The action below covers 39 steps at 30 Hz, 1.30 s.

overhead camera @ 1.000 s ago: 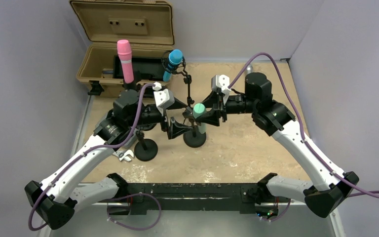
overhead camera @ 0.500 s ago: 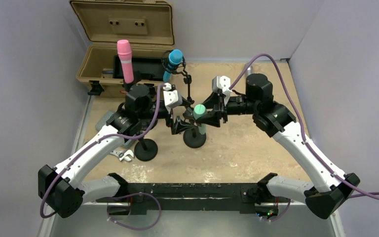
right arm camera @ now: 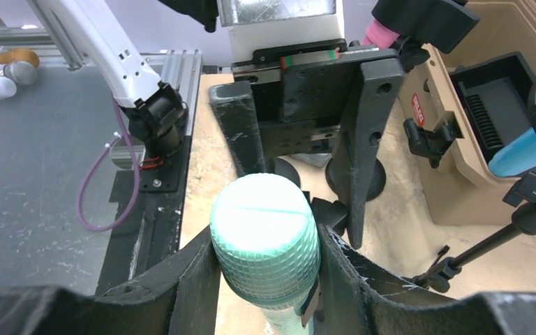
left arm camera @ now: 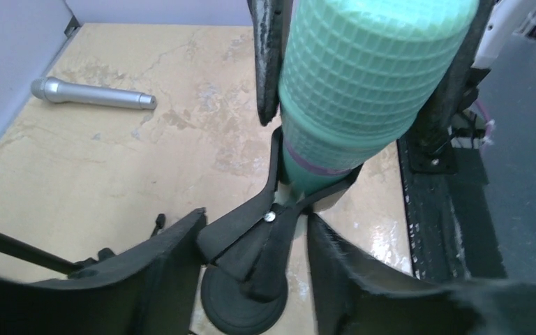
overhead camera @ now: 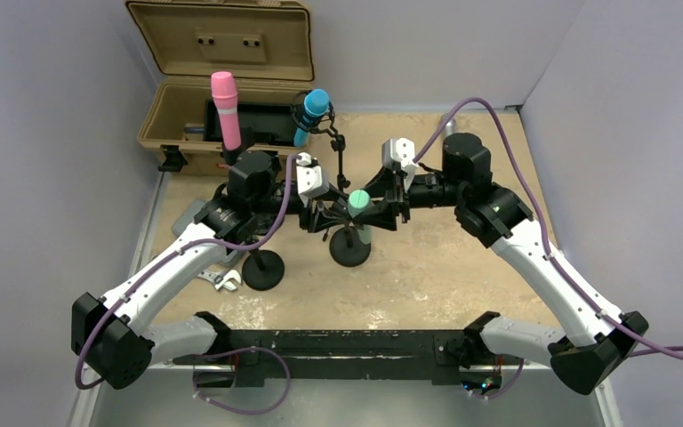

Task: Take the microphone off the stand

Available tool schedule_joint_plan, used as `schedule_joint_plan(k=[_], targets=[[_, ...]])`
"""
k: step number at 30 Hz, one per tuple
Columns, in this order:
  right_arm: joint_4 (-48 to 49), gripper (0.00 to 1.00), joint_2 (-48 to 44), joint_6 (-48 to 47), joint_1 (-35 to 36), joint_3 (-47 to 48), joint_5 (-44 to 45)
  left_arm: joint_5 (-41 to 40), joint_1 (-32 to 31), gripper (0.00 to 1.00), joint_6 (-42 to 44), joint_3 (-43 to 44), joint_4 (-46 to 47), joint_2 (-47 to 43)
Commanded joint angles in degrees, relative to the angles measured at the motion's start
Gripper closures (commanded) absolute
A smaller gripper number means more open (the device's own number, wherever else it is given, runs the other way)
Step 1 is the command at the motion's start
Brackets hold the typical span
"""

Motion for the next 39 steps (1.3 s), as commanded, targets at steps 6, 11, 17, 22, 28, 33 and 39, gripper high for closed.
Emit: schedule_joint_plan(k=[6, 11, 17, 22, 28, 33, 39], targets=[[3.61, 1.00, -1.70, 0.74, 0.47, 0.73, 1.20, 0.43, 0.15, 0.96, 6.57, 2.24, -4.65, -0.10], [6.78, 1.00, -3.57, 2.51, 0.43, 0.06, 4.41, 0.15, -0.21, 1.00, 6.46, 2.36, -5.63, -0.61], [9.90, 1.00, -5.19, 5.28, 0.43, 1.69, 7.26, -0.20, -0.56, 1.00, 6.78, 2.53, -6.71, -0.99], [10.00, 1.00, -9.19, 5.91, 0.48, 3.75, 17.53, -0.28, -0.58, 1.00, 6.71, 2.49, -6.85, -1.16], [15.04, 1.00, -14.47, 10.85, 0.46, 6.86, 29.44, -0.25, -0.56, 1.00, 6.57, 2.60, -6.84, -0.91], [15.86, 1.00, -16.74, 12.81, 0.46, 11.88, 42.93, -0.61, -0.67, 1.00, 6.43, 2.62, -6.94, -0.80], [17.54, 1.00, -17.90, 16.85, 0.44, 7.73, 75.76, -0.99, -0.59, 1.00, 6.11, 2.94, -6.93, -0.83]])
